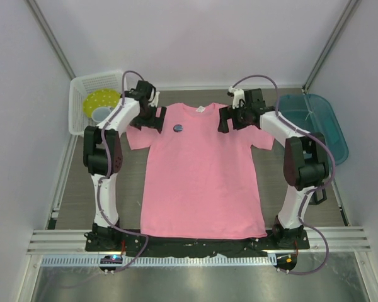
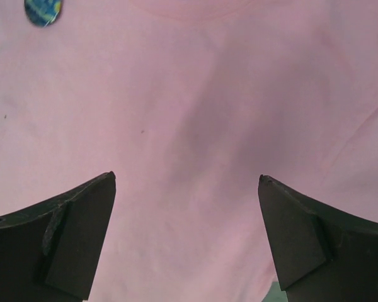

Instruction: Pin the brooch onto the clothing

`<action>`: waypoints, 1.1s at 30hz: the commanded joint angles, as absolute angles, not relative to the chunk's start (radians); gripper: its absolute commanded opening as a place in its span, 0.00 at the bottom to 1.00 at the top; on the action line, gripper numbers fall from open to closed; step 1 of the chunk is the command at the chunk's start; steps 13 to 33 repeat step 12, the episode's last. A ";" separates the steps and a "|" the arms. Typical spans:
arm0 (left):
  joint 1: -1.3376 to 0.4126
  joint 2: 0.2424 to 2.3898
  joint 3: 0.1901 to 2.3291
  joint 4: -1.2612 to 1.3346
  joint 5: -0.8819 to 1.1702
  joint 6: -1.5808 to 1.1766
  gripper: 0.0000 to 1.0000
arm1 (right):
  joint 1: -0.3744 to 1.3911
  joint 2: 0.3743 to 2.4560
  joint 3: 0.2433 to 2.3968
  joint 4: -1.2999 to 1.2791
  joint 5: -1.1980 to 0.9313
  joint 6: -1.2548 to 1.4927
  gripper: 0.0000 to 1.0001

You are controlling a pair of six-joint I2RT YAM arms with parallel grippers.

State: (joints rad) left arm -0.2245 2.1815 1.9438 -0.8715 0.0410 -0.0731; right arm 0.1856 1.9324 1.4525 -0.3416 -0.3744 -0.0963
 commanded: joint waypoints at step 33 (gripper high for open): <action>-0.245 1.910 1.655 -0.605 -0.089 -0.047 1.00 | 0.284 1.628 1.184 -0.164 -0.172 -0.181 1.00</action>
